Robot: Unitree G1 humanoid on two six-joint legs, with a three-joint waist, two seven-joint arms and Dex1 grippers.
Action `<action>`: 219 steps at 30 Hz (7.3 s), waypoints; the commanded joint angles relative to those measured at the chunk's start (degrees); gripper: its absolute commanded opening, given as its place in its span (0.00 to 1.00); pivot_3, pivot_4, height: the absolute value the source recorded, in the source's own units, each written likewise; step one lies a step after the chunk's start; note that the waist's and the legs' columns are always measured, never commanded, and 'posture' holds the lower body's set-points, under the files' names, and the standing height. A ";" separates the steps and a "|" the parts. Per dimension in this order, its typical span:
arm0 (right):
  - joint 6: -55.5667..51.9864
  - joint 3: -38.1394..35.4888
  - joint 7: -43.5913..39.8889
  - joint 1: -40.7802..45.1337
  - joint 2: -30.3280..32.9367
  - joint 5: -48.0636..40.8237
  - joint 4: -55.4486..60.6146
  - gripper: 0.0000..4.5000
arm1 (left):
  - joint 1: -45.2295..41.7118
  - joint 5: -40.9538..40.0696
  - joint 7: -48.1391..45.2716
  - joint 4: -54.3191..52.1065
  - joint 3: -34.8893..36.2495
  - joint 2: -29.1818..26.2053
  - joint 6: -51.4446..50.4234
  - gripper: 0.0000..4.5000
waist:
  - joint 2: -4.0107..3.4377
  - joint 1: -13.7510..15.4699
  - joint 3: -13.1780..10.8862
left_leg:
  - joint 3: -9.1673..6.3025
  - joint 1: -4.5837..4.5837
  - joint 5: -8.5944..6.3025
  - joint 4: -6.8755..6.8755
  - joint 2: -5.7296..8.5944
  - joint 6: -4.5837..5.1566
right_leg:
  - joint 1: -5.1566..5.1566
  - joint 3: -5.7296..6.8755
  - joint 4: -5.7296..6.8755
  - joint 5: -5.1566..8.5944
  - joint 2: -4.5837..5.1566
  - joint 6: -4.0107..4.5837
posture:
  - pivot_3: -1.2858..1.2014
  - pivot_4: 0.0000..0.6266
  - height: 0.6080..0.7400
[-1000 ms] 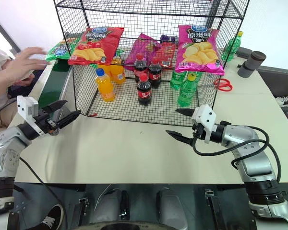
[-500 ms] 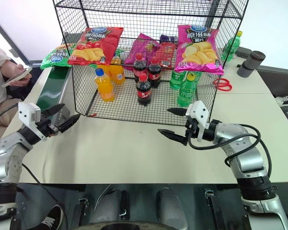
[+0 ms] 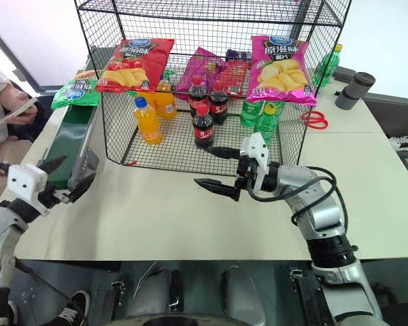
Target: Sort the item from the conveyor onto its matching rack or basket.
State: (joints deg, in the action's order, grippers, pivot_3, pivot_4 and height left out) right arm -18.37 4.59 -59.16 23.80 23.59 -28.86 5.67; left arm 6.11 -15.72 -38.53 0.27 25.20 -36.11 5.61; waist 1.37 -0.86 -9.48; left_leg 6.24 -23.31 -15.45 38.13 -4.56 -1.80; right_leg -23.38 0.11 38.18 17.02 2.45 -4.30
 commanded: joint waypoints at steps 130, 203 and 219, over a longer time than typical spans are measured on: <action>-37.74 -12.65 -6.33 -5.77 17.97 -33.29 10.90 1.00 | -17.43 -69.65 -25.83 -12.69 -18.03 -12.94 -56.33 0.01 | -0.10 0.23 -0.02 | -0.12 0.01 0.00 -0.02 0.08 0.00 | 0.06 -0.04 -0.06 0.01 -0.11 0.03 | 0.52 0.24 1.00; 26.16 1.72 37.86 16.97 16.25 56.12 -2.31 0.03 | -15.17 -21.91 -12.30 -9.00 -10.18 10.08 -19.91 1.00 | -0.06 -0.31 -0.03 | 0.01 -0.09 0.06 -0.05 0.07 -0.10 | -0.14 -0.10 -0.08 0.02 -0.04 0.00 | 0.52 0.24 1.00; 11.74 6.86 49.06 25.59 5.29 69.01 -15.71 0.03 | -13.99 -13.35 -7.49 -6.31 -10.97 13.59 -8.64 1.00 | -0.07 -0.09 -0.03 | 0.19 -0.13 0.12 -0.05 0.06 -0.20 | -0.16 -0.09 -0.07 0.01 -0.02 0.01 | 0.52 0.24 1.00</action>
State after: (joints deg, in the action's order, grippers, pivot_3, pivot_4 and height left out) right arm -5.55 13.14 -11.59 47.93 28.96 39.35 -10.91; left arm -7.93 -30.36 -47.24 -5.27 14.11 -22.91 -5.23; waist 1.30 -0.96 -9.51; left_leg 6.43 -23.44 -15.33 38.08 -4.51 -2.00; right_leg -23.55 0.02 38.12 17.04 2.44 -4.30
